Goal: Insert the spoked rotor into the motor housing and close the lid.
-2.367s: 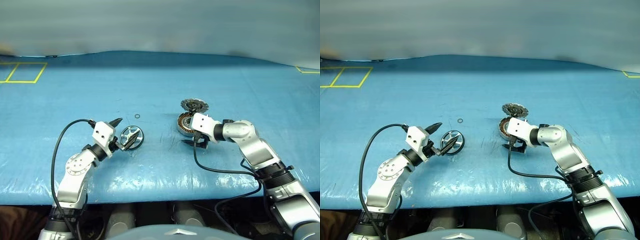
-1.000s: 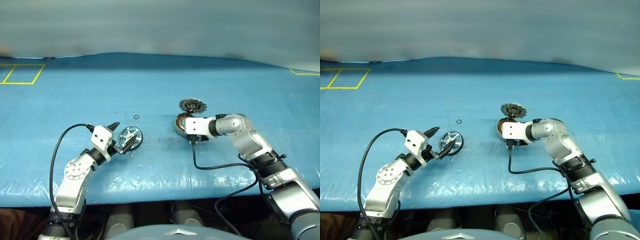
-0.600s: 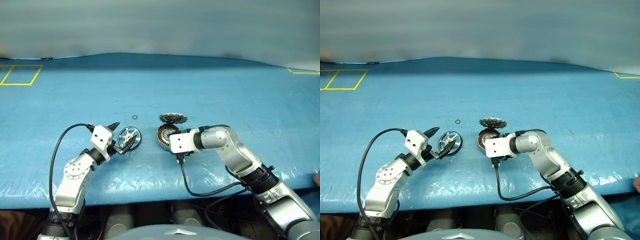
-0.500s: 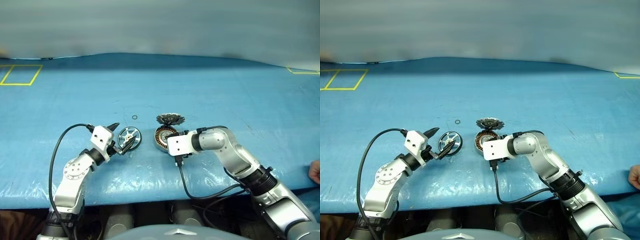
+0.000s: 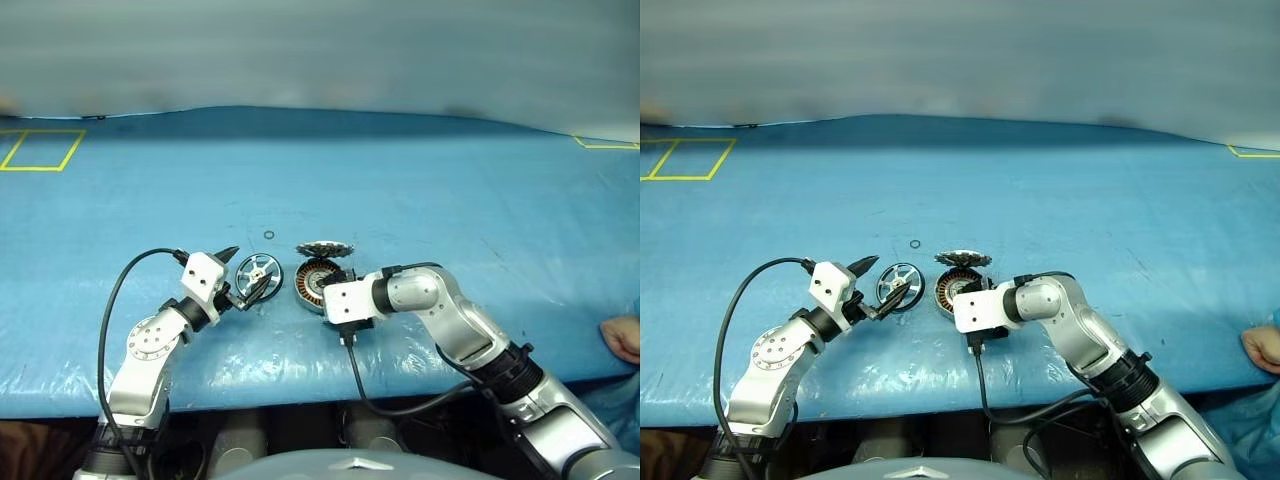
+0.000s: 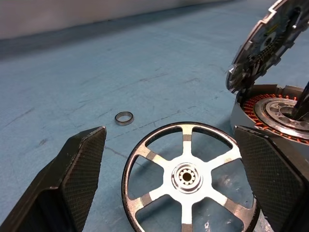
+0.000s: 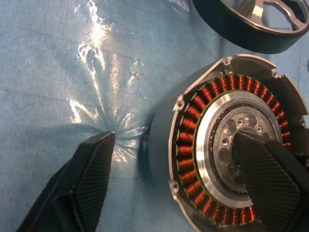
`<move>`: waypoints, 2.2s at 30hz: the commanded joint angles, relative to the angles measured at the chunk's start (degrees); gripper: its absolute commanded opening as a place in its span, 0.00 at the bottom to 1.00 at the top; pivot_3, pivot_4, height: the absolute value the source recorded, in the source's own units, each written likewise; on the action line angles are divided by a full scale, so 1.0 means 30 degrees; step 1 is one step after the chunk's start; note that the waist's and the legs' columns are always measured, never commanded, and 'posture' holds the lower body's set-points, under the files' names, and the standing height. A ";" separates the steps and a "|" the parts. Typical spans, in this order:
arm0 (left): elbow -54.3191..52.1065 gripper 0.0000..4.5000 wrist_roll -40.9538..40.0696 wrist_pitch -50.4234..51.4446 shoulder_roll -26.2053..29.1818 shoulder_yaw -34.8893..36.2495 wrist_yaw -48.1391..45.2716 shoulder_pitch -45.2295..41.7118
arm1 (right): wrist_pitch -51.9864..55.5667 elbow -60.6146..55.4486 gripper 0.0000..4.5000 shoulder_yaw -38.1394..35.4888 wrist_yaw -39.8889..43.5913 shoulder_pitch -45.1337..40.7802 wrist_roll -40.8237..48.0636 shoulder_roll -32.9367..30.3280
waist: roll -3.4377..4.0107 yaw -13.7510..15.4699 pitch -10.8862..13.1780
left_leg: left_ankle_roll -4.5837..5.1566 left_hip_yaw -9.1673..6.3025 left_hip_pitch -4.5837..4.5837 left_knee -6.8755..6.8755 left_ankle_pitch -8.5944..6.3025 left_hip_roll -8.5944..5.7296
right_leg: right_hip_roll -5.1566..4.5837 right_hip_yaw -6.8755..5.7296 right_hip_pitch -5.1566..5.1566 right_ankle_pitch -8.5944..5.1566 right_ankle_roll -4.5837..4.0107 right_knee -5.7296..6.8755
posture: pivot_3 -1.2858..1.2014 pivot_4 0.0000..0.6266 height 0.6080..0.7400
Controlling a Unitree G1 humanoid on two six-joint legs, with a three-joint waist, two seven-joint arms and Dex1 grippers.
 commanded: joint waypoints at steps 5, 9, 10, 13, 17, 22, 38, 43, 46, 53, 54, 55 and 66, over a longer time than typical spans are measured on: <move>-0.0799 1.00 -0.0371 -0.0147 0.0178 0.0233 -0.0271 0.0016 | 0.1794 -0.2418 0.91 -0.1631 0.0826 0.0934 0.3496 0.0204 | 0.0004 0.0079 0.0004 | 0.0007 -0.0004 -0.0049 -0.0001 -0.0004 -0.0009 | -0.0011 -0.0005 -0.0039 0.0000 0.0000 -0.0004 | 0.52 0.24 1.00; -0.0729 1.00 -0.0437 -0.0061 0.0478 0.0370 -0.0507 -0.0056 | 0.2535 -0.3428 0.91 -0.2303 0.0752 0.1242 0.4472 -0.0261 | 0.0014 0.0082 0.0012 | 0.0015 -0.0002 -0.0051 0.0002 -0.0017 -0.0010 | -0.0016 -0.0003 -0.0040 -0.0001 0.0000 -0.0006 | 0.52 0.24 1.00; -0.0723 1.00 -0.0446 -0.0040 0.0530 0.0381 -0.0551 -0.0077 | 0.2674 -0.3573 0.91 -0.2421 0.0659 0.1288 0.4675 -0.0313 | 0.0014 0.0097 0.0012 | 0.0015 -0.0003 -0.0050 0.0006 -0.0017 -0.0011 | -0.0017 -0.0006 -0.0037 -0.0001 0.0000 -0.0006 | 0.52 0.24 1.00; -0.0608 1.00 -0.0557 0.0045 0.0738 0.0505 -0.0673 -0.0265 | 0.3186 -0.4050 0.91 -0.3224 0.0240 0.1547 0.5753 -0.0126 | 0.0012 0.0130 0.0012 | 0.0015 -0.0001 -0.0048 0.0010 -0.0017 -0.0013 | -0.0024 -0.0006 -0.0034 -0.0002 0.0002 -0.0008 | 0.52 0.24 1.00; -0.0056 1.00 -0.0594 0.0232 0.0815 0.0862 -0.0423 -0.1006 | 0.3844 -0.4394 0.91 -0.4459 -0.0623 0.2064 0.6965 0.0088 | 0.0012 0.0157 0.0013 | 0.0015 -0.0003 -0.0058 0.0008 -0.0017 -0.0013 | -0.0021 -0.0007 -0.0041 -0.0003 0.0001 -0.0010 | 0.52 0.24 1.00; 0.1331 1.00 -0.0601 0.1082 0.0418 0.1594 0.0720 -0.3251 | 0.4653 -0.4489 0.91 -0.5834 -0.1741 0.2851 0.7897 -0.0167 | 0.0010 0.0289 0.0013 | 0.0017 -0.0007 -0.0059 0.0021 -0.0016 -0.0023 | -0.0020 -0.0020 -0.0028 0.0004 0.0013 -0.0013 | 0.52 0.24 1.00; 1.0260 1.00 0.2552 0.2767 -0.0014 -0.0757 0.1057 -1.1525 | 0.5457 -0.3877 0.91 -0.8061 -0.3522 0.4838 0.9659 -0.1033 | 0.0007 0.0582 0.0015 | 0.0030 0.0043 -0.0103 0.0027 -0.0023 -0.0077 | 0.0015 -0.0032 -0.0035 0.0092 0.0165 -0.0058 | 0.52 0.24 1.00; 1.2196 1.00 0.2805 0.2610 -0.0670 -0.1839 -0.0422 -1.2366 | 0.5590 -0.3907 0.91 -0.8323 -0.3531 0.4878 1.0687 -0.0913 | 0.0007 0.0582 0.0015 | 0.0038 0.0042 -0.0120 0.0028 -0.0029 -0.0088 | 0.0014 -0.0032 -0.0039 0.0097 0.0171 -0.0071 | 0.52 0.24 1.00; 1.3173 1.00 0.3089 0.2608 -0.0950 -0.2305 -0.0880 -1.2623 | 0.5578 -0.3962 0.91 -0.8245 -0.3685 0.4919 1.0803 -0.1040 | 0.0007 0.0587 0.0016 | 0.0040 0.0040 -0.0128 0.0028 -0.0031 -0.0087 | 0.0017 -0.0035 -0.0044 0.0098 0.0171 -0.0073 | 0.52 0.24 1.00; 1.4909 1.00 0.3871 0.2756 -0.1510 -0.2611 -0.0464 -1.2996 | 0.5569 -0.4089 0.91 -0.8164 -0.3960 0.5044 1.1002 -0.1150 | 0.0007 0.0604 0.0015 | 0.0041 0.0035 -0.0128 0.0047 -0.0031 -0.0089 | 0.0022 -0.0034 -0.0034 0.0103 0.0182 -0.0073 | 0.52 0.24 1.00; 1.5086 1.00 0.3936 0.2805 -0.1587 -0.2603 -0.0394 -1.3025 | 0.5564 -0.4091 0.91 -0.8159 -0.3991 0.5051 1.1015 -0.1154 | 0.0007 0.0611 0.0015 | 0.0041 0.0035 -0.0126 0.0049 -0.0031 -0.0087 | 0.0018 -0.0031 -0.0031 0.0105 0.0185 -0.0073 | 0.52 0.24 1.00; 1.5260 1.00 0.4026 0.2857 -0.1647 -0.2610 -0.0304 -1.3063 | 0.5568 -0.4086 0.91 -0.8147 -0.4022 0.5048 1.1025 -0.1152 | 0.0008 0.0613 0.0014 | 0.0042 0.0034 -0.0125 0.0054 -0.0031 -0.0085 | 0.0016 -0.0031 -0.0025 0.0106 0.0187 -0.0073 | 0.52 0.24 1.00; 1.5504 0.55 0.4531 0.3851 -0.2059 -0.3537 -0.0951 -1.2477 | 0.5377 -0.3955 0.92 -0.7831 -0.4411 0.4830 1.0964 -0.1203 | 0.0042 0.0605 -0.0020 | 0.0045 0.0036 -0.0101 0.0107 -0.0030 -0.0082 | 0.0017 -0.0023 0.0020 0.0106 0.0188 -0.0063 | 0.52 0.24 1.00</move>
